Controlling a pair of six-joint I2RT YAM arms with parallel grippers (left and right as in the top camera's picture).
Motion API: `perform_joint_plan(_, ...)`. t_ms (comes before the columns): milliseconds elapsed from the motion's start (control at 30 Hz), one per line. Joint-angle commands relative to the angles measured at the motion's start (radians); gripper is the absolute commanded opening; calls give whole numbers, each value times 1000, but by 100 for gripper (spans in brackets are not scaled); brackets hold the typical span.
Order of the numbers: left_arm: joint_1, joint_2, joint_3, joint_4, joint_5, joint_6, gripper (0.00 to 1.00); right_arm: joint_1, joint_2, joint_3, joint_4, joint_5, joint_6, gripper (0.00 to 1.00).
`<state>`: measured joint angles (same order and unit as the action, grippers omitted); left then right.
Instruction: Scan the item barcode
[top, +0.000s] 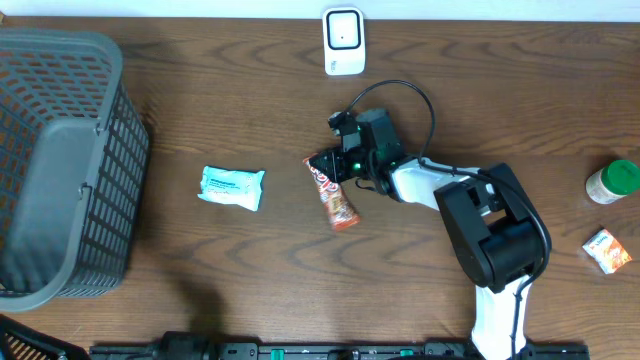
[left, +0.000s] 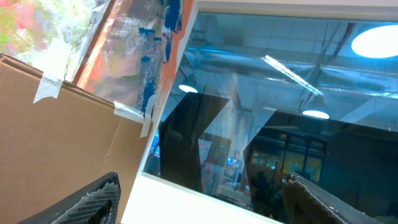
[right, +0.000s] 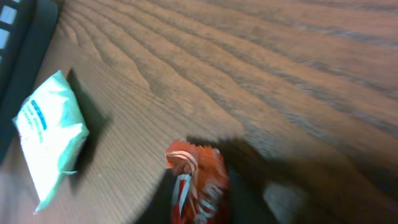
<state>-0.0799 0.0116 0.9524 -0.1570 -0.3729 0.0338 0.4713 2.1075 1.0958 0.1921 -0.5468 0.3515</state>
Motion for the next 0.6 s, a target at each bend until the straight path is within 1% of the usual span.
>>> perform_joint_plan(0, 3, -8, 0, 2, -7, 17, 84, 13, 84, -22, -54, 93, 10, 1)
perform_joint_plan(133, 3, -8, 0, 2, -7, 17, 84, 2, 34, -2, -89, 104, -2, 1)
perform_joint_plan(233, 3, -9, 0, 2, -7, 17, 84, -15, -71, 5, -183, 112, -27, 1)
perform_joint_plan(267, 3, -9, 0, 2, -7, 17, 84, -21, -121, 5, -228, 141, -32, 1)
perform_joint_plan(333, 3, -9, 0, 2, -7, 17, 84, -27, -222, 5, -321, 238, -32, 1)
perform_joint_plan(533, 3, -9, 0, 2, -7, 17, 84, -6, -555, 5, -608, 660, -80, 1)
perform_joint_plan(567, 3, -8, 0, 3, -7, 17, 84, 3, -606, 5, -651, 757, -80, 1)
